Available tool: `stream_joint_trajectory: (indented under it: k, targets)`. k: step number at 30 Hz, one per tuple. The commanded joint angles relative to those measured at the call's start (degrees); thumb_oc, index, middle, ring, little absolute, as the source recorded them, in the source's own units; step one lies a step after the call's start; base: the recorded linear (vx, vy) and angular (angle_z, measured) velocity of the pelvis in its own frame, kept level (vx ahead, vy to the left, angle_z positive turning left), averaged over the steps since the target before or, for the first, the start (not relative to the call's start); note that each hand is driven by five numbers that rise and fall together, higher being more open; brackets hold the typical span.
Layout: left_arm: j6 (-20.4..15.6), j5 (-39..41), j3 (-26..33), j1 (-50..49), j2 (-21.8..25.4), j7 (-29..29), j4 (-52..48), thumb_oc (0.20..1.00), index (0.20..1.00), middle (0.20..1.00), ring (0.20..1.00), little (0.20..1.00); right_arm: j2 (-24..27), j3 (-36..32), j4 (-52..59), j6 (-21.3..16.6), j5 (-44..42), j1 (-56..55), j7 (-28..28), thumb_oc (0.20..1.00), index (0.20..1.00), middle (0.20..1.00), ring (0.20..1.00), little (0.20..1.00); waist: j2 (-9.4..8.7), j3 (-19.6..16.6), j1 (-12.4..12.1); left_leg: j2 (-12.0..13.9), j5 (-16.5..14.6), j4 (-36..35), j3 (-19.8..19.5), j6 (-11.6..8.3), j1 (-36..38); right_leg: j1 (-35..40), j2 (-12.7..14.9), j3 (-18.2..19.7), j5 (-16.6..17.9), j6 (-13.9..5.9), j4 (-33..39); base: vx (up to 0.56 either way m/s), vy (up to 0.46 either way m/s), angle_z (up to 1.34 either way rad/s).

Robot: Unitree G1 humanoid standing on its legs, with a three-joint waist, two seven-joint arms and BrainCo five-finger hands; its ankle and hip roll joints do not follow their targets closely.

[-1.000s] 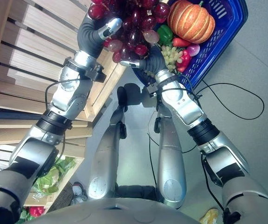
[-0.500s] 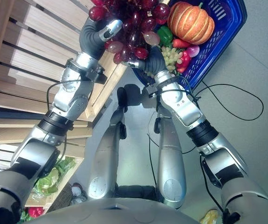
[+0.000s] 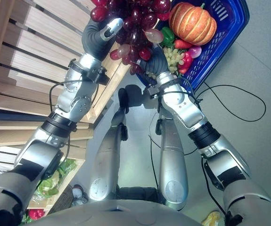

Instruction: Pick up fruits and vegetables into the basket

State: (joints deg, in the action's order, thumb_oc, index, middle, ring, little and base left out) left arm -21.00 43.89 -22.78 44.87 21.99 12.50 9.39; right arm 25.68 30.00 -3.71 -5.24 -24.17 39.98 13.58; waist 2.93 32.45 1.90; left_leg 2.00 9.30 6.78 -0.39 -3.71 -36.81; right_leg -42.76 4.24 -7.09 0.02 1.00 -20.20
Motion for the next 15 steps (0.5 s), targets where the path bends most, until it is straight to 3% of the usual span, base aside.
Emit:
stream_joint_trajectory:
  k: [1,7,8,9,15]
  targets:
    - [-1.47,0.18,-3.71,-1.17,-2.23,3.75,-9.25,0.2,0.2,0.2,0.2,0.2,-5.23,-1.71,7.9,-5.05,-0.25,2.62,0.34,0.2,0.2,0.2,0.2,0.2,-2.93,-2.65,-0.84,-4.14,-5.55,3.32,0.97,1.73,0.21,5.11,-1.31,-0.56,2.29,-5.53,6.27,0.0,0.0,0.0]
    - [-0.94,-1.49,-3.8,-1.39,-2.46,-0.23,-9.29,0.2,0.2,0.2,0.2,0.2,-5.65,-2.02,7.73,-5.31,0.06,2.45,0.71,0.2,0.2,0.2,0.2,0.2,-2.96,-2.65,-0.9,-4.27,-5.51,3.16,0.89,1.82,0.44,5.3,-1.36,-0.6,2.36,-5.56,6.33,0.0,0.0,0.0]
    - [-0.84,-2.61,-3.65,-1.58,-2.44,-2.19,-9.12,0.41,0.41,0.41,0.41,0.41,-5.66,-1.98,7.7,-5.46,0.2,2.41,0.79,0.2,0.2,0.2,0.2,0.2,-2.96,-2.65,-0.95,-4.28,-5.47,3.1,0.86,1.81,0.39,5.26,-1.38,-0.65,2.37,-5.56,6.36,0.0,0.0,0.0]
    - [-0.65,-2.23,-3.67,-1.59,-2.08,-2.79,-8.82,1.0,1.0,1.0,1.0,1.0,-5.54,-2.05,7.75,-5.55,0.14,2.37,0.84,0.2,0.2,0.2,0.2,0.2,-2.93,-2.65,-0.96,-4.3,-5.46,3.21,0.8,1.79,0.22,5.13,-1.37,-0.65,2.39,-5.56,6.29,0.0,0.0,0.0]
    - [-1.0,-3.53,-2.6,-2.31,-2.03,-7.65,-7.98,1.0,1.0,1.0,1.0,1.0,-5.18,-2.44,7.88,-5.51,-0.35,2.37,1.45,0.2,0.2,0.2,0.2,0.2,-2.83,-2.65,-1.1,-4.3,-5.41,3.17,0.68,1.79,0.36,5.17,-1.38,-0.75,2.2,-5.66,6.09,0.0,0.0,0.0]
